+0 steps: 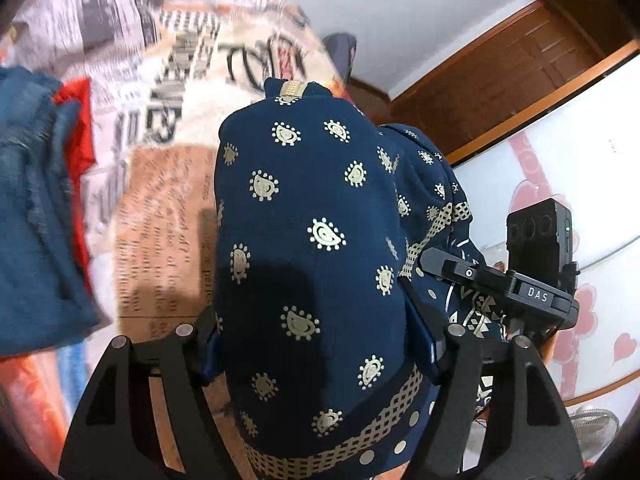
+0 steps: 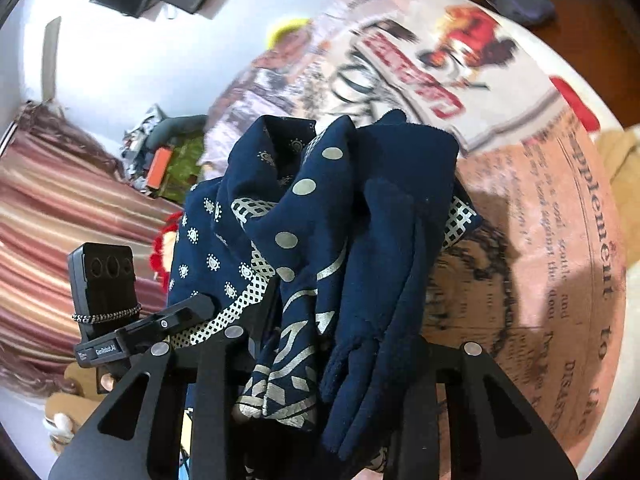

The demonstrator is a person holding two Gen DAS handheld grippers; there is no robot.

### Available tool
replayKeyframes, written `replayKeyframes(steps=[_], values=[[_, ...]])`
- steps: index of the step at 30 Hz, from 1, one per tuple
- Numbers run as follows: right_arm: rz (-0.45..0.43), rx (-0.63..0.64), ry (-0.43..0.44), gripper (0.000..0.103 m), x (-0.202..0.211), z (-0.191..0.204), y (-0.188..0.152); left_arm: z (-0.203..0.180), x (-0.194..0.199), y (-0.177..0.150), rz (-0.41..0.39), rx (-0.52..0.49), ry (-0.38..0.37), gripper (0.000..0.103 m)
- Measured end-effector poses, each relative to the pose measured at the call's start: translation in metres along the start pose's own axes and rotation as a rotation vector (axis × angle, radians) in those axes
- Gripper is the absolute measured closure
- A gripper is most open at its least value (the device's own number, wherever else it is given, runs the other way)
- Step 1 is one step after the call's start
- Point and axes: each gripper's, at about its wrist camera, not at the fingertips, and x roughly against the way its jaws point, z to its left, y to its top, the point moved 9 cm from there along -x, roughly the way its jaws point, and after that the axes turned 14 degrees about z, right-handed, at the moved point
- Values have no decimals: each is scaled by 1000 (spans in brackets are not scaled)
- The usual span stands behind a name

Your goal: Fold large clothes

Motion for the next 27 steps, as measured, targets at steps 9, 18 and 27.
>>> replayKeyframes(steps=[9, 18, 27], values=[[-47, 169, -13, 73, -2, 102, 16, 9, 117, -8, -177, -29, 30, 31], [-11, 301, 38, 73, -67, 189, 50, 74, 214, -7, -311, 49, 128, 31], [32, 339, 110, 73, -149, 227, 92, 158, 258, 8, -390, 149, 242, 31]])
